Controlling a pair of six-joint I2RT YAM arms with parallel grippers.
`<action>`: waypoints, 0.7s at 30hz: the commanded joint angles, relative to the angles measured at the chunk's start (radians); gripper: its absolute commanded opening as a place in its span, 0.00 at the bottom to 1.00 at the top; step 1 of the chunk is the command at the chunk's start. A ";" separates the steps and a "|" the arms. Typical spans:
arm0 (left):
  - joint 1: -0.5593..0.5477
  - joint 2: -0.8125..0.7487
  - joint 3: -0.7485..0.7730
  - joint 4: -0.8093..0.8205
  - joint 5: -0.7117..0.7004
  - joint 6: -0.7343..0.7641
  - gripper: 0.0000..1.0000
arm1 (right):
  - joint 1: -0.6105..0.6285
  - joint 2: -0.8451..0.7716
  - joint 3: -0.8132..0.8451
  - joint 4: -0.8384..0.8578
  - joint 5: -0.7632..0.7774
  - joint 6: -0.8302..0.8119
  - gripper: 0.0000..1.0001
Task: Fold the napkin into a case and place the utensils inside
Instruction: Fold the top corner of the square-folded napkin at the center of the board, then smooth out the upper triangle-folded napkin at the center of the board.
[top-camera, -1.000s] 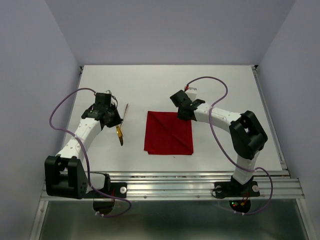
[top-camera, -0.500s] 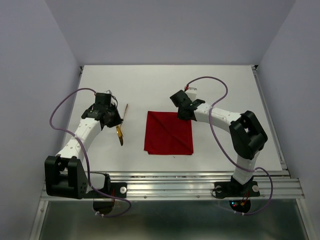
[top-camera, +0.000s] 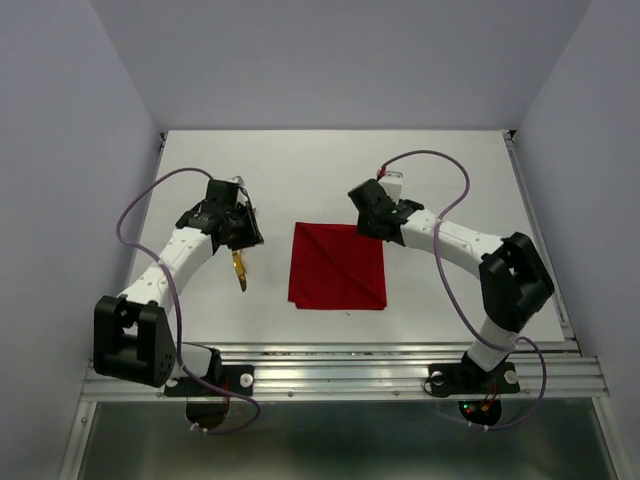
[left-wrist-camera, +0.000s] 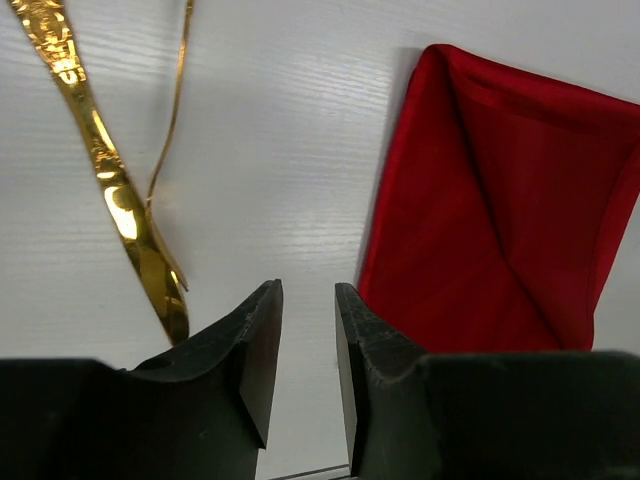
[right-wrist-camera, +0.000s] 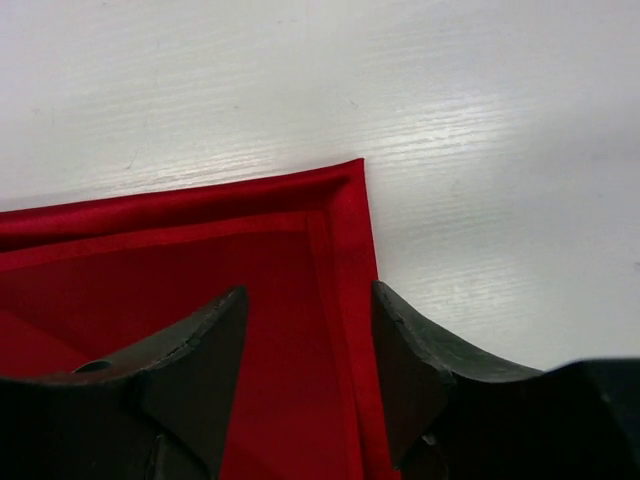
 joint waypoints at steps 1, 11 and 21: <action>-0.065 0.042 0.070 0.048 0.025 -0.008 0.38 | -0.004 -0.132 -0.031 -0.006 0.038 -0.016 0.52; -0.193 0.259 0.192 0.157 0.111 -0.070 0.00 | -0.004 -0.192 -0.148 -0.009 -0.132 -0.017 0.30; -0.223 0.456 0.314 0.172 0.122 -0.064 0.00 | -0.002 -0.238 -0.178 -0.041 -0.343 -0.020 0.22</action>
